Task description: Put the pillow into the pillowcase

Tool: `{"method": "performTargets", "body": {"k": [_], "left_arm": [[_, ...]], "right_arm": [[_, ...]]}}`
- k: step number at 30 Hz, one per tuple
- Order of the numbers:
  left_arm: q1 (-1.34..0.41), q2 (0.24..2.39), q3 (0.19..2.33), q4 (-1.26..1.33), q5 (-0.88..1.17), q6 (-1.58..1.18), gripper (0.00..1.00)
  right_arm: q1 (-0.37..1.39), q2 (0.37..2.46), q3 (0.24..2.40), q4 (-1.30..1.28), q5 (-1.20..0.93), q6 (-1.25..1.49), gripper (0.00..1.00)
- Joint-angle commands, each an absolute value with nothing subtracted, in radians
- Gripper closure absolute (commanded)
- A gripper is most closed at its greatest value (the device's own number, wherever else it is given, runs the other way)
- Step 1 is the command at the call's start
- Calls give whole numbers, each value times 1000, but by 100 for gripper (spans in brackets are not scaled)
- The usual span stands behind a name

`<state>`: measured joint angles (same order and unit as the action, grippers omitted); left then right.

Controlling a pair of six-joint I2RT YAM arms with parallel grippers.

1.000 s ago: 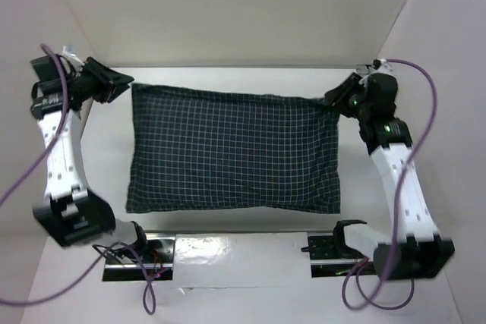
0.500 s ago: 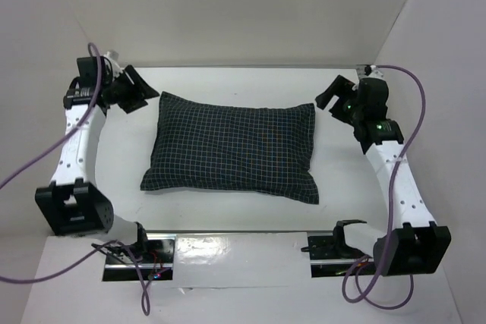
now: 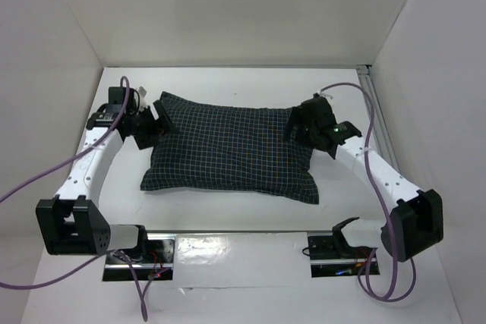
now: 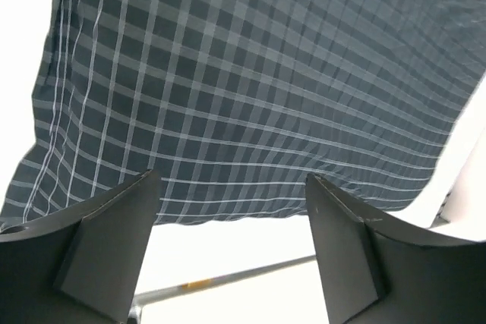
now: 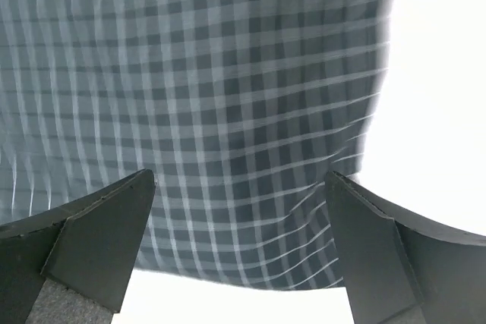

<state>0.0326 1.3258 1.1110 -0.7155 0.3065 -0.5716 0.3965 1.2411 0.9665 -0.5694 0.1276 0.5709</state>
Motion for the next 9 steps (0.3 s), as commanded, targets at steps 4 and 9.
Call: {"method": "performTargets", "body": {"k": [4, 9], "left_arm": [[8, 1253, 1258, -709, 268, -538, 8], [-2, 1275, 1276, -718, 268, -529, 8]], "right_arm": [[381, 1318, 1187, -713, 486, 621, 0], [371, 1278, 1149, -658, 486, 612, 0]]}}
